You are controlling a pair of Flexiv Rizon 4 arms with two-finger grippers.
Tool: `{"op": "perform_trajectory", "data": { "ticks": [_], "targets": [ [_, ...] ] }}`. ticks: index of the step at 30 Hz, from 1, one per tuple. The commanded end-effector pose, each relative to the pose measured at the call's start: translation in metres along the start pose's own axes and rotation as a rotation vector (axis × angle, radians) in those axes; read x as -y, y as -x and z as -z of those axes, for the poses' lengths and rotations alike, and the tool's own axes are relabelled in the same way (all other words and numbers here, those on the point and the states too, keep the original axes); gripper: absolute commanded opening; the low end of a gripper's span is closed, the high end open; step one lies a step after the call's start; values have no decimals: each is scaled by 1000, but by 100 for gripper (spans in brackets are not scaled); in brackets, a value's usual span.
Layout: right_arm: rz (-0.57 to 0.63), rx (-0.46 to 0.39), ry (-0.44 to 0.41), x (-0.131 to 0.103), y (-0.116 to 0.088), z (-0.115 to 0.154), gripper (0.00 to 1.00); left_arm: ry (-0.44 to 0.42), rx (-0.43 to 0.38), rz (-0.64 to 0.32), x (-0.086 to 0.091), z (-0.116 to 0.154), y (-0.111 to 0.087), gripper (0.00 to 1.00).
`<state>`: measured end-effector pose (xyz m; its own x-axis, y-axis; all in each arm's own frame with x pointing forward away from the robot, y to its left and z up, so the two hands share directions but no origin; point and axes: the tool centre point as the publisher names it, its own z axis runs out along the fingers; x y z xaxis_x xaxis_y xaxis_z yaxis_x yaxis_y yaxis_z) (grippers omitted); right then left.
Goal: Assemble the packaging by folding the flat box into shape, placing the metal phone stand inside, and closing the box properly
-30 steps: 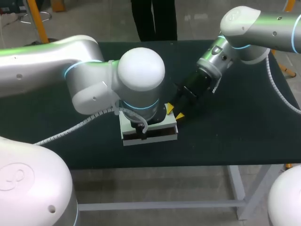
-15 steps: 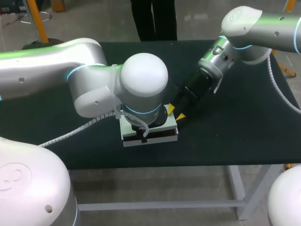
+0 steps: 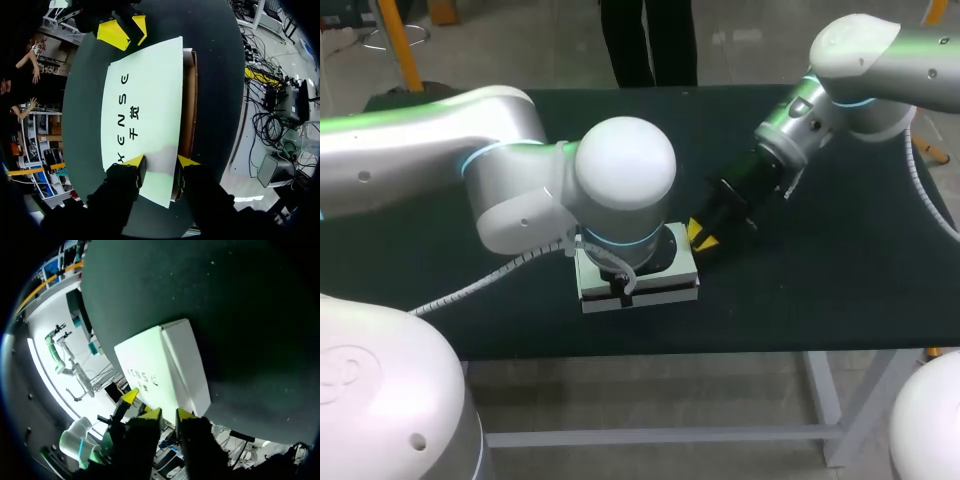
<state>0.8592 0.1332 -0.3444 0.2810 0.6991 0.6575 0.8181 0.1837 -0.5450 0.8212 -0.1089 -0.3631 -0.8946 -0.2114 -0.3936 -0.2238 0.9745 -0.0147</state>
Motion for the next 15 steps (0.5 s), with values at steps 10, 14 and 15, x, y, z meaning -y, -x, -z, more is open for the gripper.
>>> {"op": "perform_trajectory", "data": {
  "ticks": [10,14,15],
  "targets": [
    [85,17,59,27,0,-7,0,4,7,-2,-2,1,-2,44],
    [103,25,65,31,0,-9,0,5,7,-2,-2,1,-2,44],
    [108,28,66,32,0,-10,0,6,7,-2,-2,1,-2,44]
  ]
}}
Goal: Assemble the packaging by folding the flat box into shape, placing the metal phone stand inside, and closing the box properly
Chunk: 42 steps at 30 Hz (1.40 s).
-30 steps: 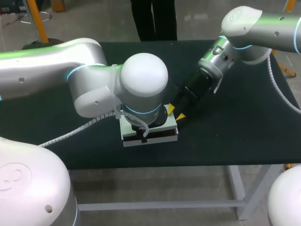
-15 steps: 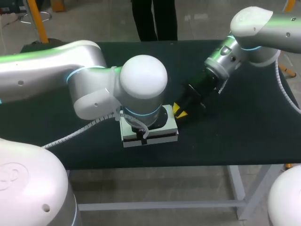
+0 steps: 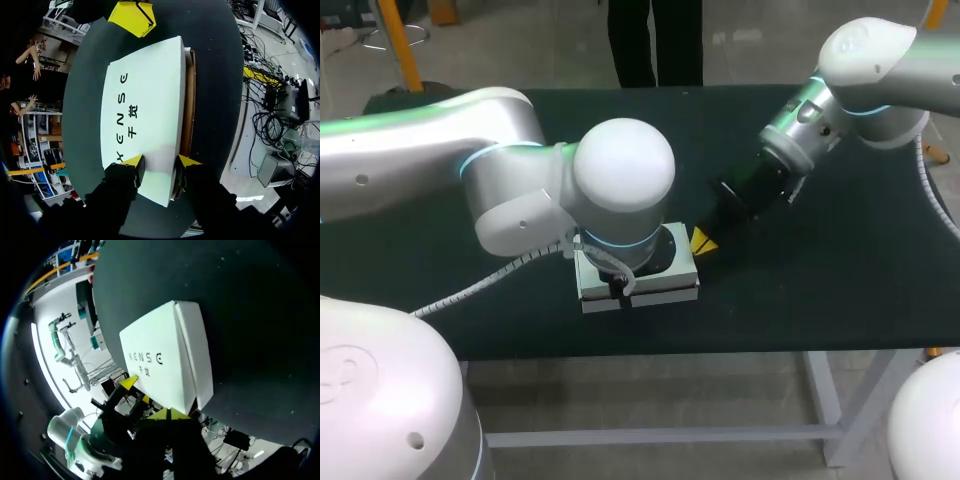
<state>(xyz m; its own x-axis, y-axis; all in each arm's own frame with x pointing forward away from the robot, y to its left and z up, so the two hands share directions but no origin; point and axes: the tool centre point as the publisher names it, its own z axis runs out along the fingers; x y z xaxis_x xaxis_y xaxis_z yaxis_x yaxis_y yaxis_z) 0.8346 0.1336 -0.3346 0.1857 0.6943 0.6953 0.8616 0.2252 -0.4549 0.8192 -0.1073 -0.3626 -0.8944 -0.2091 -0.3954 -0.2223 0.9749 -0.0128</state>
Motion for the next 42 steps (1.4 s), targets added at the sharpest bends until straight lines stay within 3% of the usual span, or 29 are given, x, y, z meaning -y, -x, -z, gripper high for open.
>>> {"op": "perform_trajectory", "data": {
  "ticks": [1,22,42],
  "targets": [
    [11,10,26,7,0,-3,0,5,5,0,0,0,-1,44],
    [78,65,21,13,7,-21,0,14,-3,-15,4,-1,-1,45],
    [69,74,32,9,12,-27,0,15,-5,-19,1,1,-1,46]
  ]
}}
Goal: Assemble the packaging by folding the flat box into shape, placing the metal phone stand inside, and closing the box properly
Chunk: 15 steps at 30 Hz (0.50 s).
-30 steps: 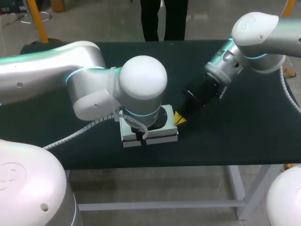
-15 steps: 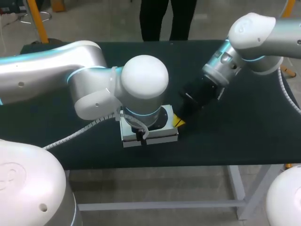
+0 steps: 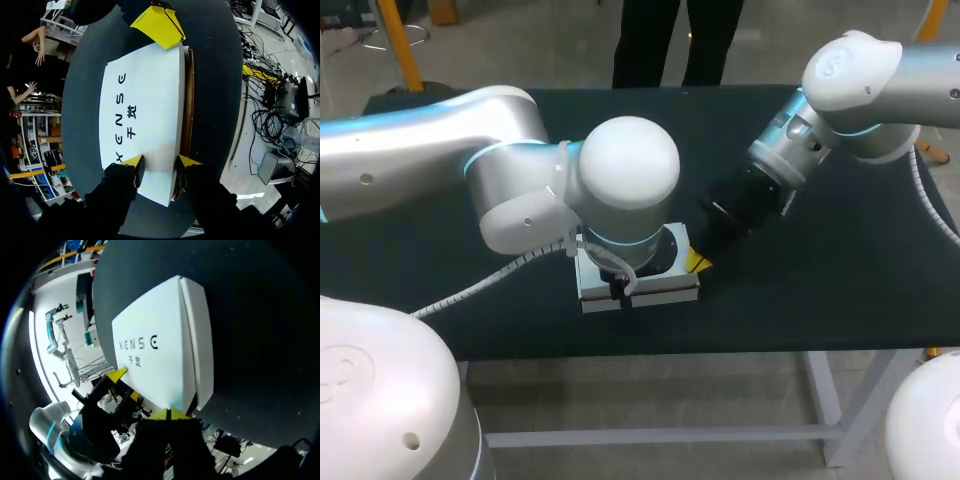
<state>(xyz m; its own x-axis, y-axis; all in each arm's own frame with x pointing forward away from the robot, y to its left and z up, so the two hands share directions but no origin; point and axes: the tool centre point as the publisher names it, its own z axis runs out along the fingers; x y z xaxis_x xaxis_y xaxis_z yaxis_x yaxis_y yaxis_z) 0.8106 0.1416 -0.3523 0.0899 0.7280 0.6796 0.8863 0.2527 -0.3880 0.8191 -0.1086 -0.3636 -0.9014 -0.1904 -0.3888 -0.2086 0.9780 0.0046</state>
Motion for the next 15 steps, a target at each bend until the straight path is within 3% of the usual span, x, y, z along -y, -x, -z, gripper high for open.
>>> {"op": "perform_trajectory", "data": {
  "ticks": [1,15],
  "targets": [
    [0,-2,-1,-2,1,0,0,3,1,0,-1,3,-1,46],
    [-9,-1,-2,-6,0,-2,0,-74,-14,9,-19,18,1,50]
  ]
}}
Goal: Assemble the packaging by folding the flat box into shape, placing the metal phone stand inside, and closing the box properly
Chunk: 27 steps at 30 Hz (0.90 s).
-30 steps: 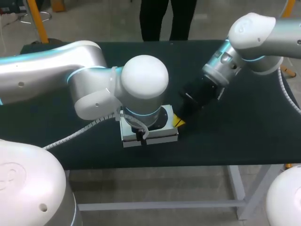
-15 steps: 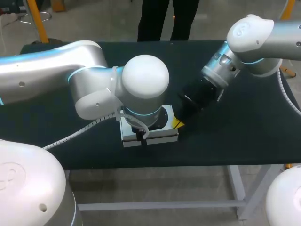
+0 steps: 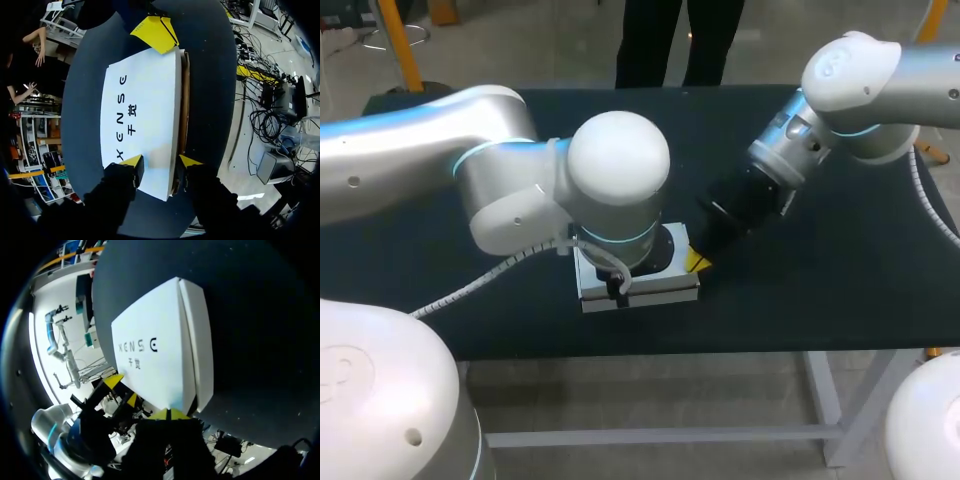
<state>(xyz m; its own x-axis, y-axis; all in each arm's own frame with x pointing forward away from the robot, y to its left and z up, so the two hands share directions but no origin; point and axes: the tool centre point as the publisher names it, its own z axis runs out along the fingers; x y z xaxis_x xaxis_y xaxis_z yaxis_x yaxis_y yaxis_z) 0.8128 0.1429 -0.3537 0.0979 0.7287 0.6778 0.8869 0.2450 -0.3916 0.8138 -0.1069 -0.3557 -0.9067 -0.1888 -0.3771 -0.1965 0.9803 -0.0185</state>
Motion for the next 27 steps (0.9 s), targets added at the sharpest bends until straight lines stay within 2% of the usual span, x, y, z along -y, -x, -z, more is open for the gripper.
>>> {"op": "perform_trajectory", "data": {
  "ticks": [1,3,4,5,6,11,16,27],
  "targets": [
    [-1,1,-5,-4,0,-2,0,-71,-6,18,-19,12,2,54],
    [-2,1,-5,-4,0,-2,0,-131,-22,47,-26,18,5,47],
    [-2,1,-5,-4,0,-2,0,-159,-34,56,-30,20,7,38],
    [-1,2,-5,-4,0,-3,0,-179,-40,72,-33,22,8,23],
    [-2,2,-4,-4,0,-3,0,-191,-39,89,-35,24,9,0],
    [-2,5,-1,-4,-1,-4,0,-232,-80,147,-41,25,13,0],
    [-2,7,-1,-4,-3,-5,0,-234,-108,179,-43,16,16,0],
    [-7,10,-2,-5,-3,-8,0,-229,-169,144,-34,0,13,0]
  ]
}}
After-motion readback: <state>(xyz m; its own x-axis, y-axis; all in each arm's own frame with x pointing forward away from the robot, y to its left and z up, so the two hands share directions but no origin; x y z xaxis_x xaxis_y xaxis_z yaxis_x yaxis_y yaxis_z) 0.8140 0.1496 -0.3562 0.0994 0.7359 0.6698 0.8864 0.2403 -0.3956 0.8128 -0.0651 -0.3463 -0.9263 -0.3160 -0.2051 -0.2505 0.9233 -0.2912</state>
